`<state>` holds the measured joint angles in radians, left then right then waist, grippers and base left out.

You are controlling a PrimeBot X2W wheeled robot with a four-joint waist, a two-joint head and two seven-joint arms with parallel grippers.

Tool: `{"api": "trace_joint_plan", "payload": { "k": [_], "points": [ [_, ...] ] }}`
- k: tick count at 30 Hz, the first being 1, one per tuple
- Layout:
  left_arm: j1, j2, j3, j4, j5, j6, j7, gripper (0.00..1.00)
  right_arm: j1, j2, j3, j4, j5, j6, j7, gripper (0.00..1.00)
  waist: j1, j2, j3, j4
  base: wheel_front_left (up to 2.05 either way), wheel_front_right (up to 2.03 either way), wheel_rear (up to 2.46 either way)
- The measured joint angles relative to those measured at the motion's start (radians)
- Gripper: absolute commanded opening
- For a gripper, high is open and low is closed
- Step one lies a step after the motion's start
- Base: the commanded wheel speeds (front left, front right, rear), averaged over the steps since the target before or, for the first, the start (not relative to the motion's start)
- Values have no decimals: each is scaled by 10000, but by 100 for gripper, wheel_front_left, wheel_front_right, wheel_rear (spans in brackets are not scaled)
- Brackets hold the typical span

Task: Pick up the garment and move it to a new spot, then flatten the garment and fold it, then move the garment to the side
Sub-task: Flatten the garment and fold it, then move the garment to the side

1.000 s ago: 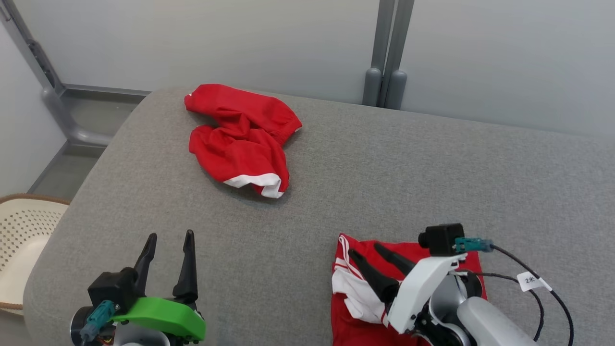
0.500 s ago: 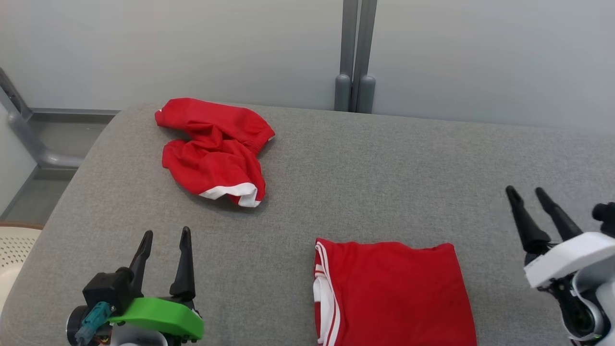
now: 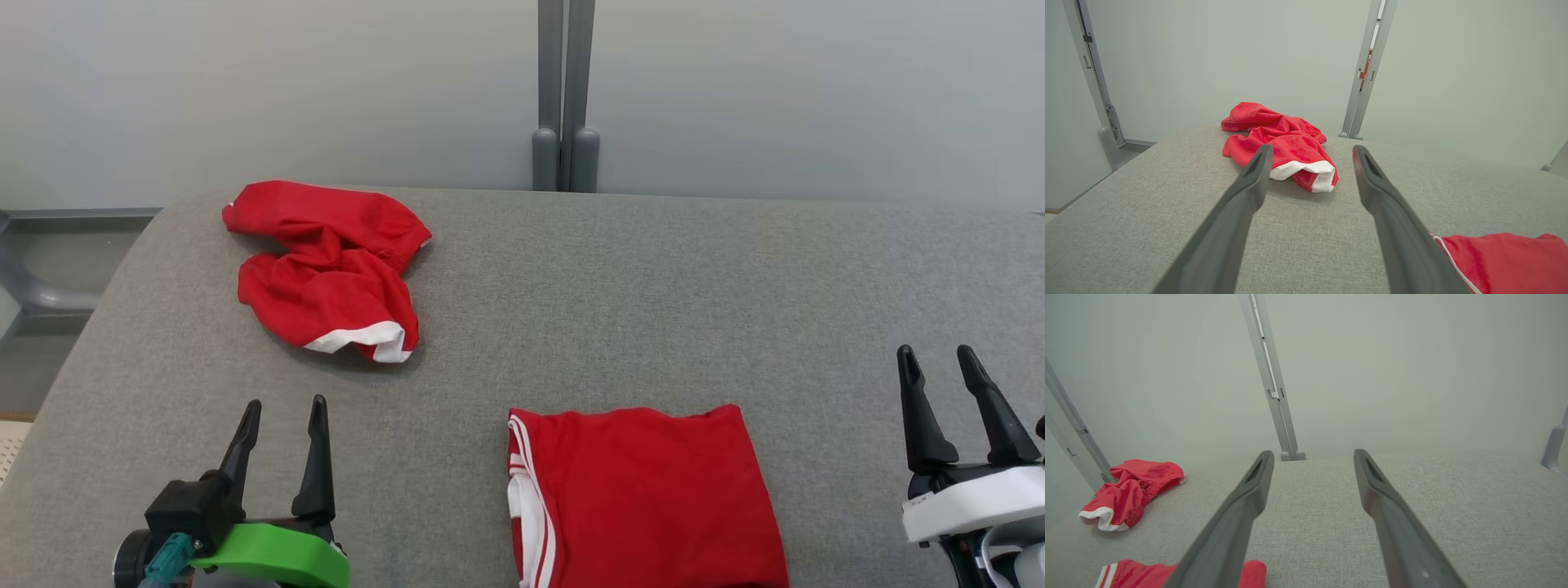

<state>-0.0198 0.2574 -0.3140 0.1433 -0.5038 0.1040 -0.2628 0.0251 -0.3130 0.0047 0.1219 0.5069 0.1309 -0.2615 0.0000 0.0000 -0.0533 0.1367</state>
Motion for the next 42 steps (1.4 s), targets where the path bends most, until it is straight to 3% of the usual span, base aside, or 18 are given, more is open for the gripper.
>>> {"api": "trace_joint_plan", "payload": {
  "k": [15,22,31,38,42],
  "points": [
    [141,-625,692,199,932,-662,2,100,297,125,198,27,-284,0,-2,100,0,0,-50,-389,0,0,0],
    [135,-863,913,293,1244,-878,0,100,118,-8,997,656,144,0,234,100,0,0,-46,-362,0,0,0],
    [70,-1112,1016,514,1461,-1174,0,100,-1748,-278,3200,1985,1662,4,3595,100,0,0,21,-179,0,0,0],
    [-118,-1143,1005,717,1540,-1360,2,100,-2551,178,3250,3927,1948,0,6067,100,0,0,42,214,0,0,0],
    [-120,-1164,1009,807,1547,-1390,2,100,-2707,512,3045,4715,2027,-2,6876,100,0,0,59,412,0,0,0]
  ]
}}
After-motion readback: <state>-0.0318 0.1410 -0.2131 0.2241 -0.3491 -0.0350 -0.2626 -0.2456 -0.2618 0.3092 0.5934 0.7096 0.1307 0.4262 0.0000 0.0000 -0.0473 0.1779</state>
